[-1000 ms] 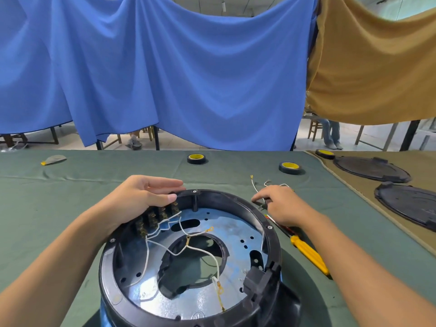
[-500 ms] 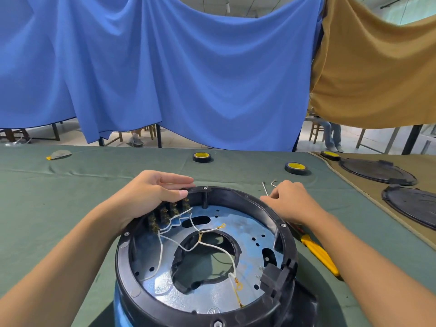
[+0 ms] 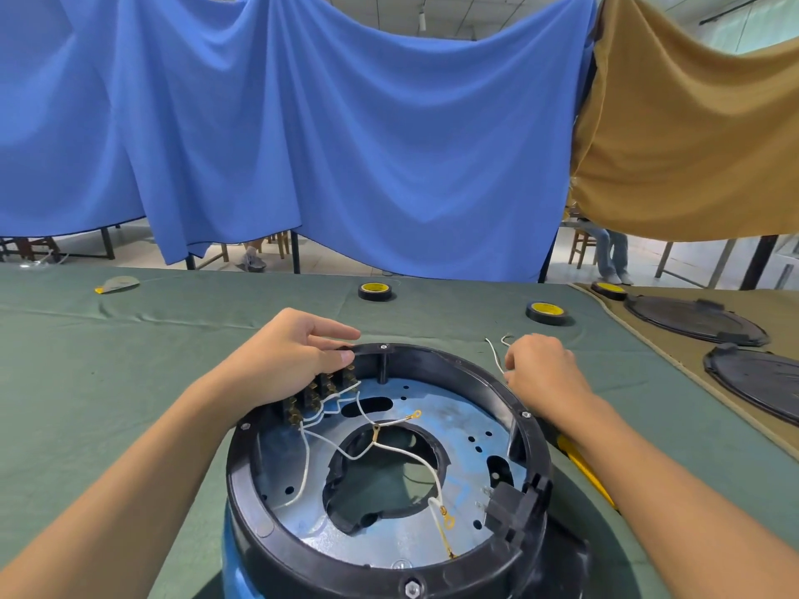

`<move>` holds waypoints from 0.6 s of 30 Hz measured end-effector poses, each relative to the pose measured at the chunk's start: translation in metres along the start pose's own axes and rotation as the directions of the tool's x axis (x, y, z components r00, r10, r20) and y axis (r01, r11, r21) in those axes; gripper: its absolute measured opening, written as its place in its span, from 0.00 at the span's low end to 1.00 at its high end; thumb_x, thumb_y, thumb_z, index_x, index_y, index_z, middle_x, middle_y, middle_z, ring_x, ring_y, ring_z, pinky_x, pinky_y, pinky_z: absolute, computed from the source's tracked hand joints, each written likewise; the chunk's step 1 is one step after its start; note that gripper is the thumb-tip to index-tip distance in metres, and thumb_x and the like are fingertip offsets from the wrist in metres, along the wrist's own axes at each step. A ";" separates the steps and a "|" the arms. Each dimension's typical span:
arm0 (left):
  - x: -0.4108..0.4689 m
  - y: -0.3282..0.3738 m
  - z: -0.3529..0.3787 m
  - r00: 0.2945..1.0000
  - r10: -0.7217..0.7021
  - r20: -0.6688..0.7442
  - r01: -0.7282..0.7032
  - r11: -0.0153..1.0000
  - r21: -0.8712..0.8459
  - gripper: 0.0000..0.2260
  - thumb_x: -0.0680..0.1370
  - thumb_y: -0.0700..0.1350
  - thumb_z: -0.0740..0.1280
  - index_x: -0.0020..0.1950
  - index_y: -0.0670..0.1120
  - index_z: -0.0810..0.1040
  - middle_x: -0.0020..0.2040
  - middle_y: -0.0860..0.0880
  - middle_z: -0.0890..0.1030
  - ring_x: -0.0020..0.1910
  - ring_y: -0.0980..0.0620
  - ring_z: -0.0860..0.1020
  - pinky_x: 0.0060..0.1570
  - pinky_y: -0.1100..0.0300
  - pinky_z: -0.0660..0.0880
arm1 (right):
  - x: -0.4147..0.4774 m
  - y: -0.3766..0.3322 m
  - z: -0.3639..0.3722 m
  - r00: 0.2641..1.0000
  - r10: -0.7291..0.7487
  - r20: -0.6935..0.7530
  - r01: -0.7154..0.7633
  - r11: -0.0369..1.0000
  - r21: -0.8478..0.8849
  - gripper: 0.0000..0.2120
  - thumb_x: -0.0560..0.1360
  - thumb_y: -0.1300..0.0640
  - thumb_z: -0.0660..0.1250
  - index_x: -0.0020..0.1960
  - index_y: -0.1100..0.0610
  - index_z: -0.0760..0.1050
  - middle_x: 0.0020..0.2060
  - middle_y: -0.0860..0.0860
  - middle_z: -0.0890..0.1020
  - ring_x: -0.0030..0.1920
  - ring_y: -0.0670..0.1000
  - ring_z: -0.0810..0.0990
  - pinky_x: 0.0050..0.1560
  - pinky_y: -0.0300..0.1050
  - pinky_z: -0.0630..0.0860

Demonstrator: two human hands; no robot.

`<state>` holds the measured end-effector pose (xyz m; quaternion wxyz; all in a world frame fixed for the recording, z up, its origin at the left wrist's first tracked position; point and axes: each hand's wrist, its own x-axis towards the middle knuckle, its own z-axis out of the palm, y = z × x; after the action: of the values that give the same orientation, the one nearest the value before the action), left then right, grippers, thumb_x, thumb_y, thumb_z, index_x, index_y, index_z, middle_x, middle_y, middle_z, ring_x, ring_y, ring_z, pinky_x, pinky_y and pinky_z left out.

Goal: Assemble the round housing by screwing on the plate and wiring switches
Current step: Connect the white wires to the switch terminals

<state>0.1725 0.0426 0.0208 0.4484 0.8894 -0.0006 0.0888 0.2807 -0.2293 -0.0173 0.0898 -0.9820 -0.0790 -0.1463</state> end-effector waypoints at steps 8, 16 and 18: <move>-0.007 0.000 0.000 1.000 -0.016 -0.025 0.016 1.000 0.026 0.07 0.78 0.47 0.71 0.53 0.58 0.82 0.44 0.61 0.83 0.39 0.67 0.80 0.37 0.71 0.68 | -0.004 0.000 0.003 0.999 -0.041 0.036 0.044 0.997 -0.069 0.17 0.78 0.61 0.62 0.33 0.55 0.61 0.34 0.49 0.65 0.50 0.57 0.70 0.41 0.49 0.68; -0.009 0.000 -0.001 0.987 0.023 -0.159 -0.011 0.997 0.076 0.07 0.79 0.47 0.69 0.56 0.54 0.84 0.49 0.56 0.86 0.53 0.59 0.81 0.49 0.67 0.73 | -0.004 -0.014 -0.028 0.992 -0.089 -0.086 0.101 0.985 0.139 0.06 0.81 0.60 0.57 0.51 0.60 0.71 0.50 0.58 0.79 0.52 0.59 0.73 0.52 0.52 0.71; -0.007 0.005 -0.001 0.966 0.089 -0.243 -0.041 0.980 0.197 0.09 0.80 0.45 0.68 0.59 0.51 0.83 0.51 0.53 0.85 0.53 0.59 0.81 0.49 0.70 0.72 | -0.007 -0.024 -0.051 0.990 -0.109 -0.085 0.133 0.920 0.369 0.07 0.81 0.58 0.57 0.49 0.59 0.72 0.45 0.55 0.81 0.49 0.57 0.76 0.49 0.51 0.72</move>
<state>0.1650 0.0400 0.0241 0.3546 0.9093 0.0354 0.2148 0.2559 -0.2175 0.0322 0.2684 -0.9350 -0.1633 -0.1644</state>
